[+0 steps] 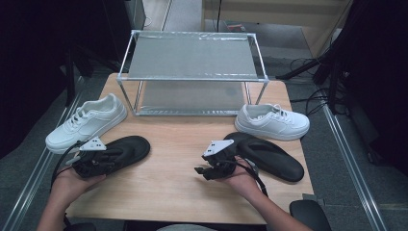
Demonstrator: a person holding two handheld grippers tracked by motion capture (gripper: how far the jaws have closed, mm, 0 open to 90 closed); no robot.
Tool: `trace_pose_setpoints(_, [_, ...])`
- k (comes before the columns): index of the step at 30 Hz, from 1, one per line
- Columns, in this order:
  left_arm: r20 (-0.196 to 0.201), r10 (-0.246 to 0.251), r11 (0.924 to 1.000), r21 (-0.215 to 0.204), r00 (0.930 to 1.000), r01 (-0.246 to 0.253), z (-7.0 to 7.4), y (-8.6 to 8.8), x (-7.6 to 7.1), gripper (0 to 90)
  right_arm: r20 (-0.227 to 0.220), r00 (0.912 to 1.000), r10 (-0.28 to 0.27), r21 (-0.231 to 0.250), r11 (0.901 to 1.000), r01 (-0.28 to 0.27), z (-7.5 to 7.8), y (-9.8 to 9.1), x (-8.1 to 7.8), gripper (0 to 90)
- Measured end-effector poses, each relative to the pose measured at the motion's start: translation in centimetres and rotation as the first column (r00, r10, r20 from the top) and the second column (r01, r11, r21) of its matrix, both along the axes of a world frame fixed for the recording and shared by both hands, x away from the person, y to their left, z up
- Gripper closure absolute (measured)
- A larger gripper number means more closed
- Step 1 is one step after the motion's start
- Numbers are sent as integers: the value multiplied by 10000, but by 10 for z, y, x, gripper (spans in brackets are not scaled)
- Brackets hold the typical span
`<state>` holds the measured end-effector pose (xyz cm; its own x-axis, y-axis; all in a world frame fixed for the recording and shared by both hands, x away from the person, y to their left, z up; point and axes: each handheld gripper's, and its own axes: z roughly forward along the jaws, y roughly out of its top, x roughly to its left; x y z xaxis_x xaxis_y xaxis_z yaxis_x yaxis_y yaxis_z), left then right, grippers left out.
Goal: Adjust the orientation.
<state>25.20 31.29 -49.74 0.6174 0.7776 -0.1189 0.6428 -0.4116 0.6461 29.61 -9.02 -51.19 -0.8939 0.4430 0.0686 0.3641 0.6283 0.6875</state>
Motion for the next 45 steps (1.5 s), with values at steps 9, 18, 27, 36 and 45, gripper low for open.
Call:
trace_pose_setpoints(9, [-144, 392, 9992, 29, 9991, -391, 7, -4, 1, 791, 3, 10000, 60, -44, 10000, -60, -1, 1, 0, 463])
trace_pose_setpoints(18, [-13, 331, 9992, 207, 9995, -331, 18, -17, 6, 794, -30, 10000, 13, -105, 9999, -14, -1, 0, -1, 463])
trace_pose_setpoints(27, [-174, 24, 9998, 185, 9998, -21, 30, -48, 22, 797, 82, 9998, -184, -49, 9998, 184, -1, -3, -2, 467])
trace_pose_setpoints(36, [-339, -338, 9991, 251, 9989, 347, 39, -85, 40, 798, 120, 9994, -326, 368, 9988, 321, 3, -8, -4, 467])
trace_pose_setpoints(45, [-854, -609, 9969, 450, 9945, 649, 41, -119, 59, 800, -3, 9990, -452, 729, 9963, 451, 5, -12, -2, 467])
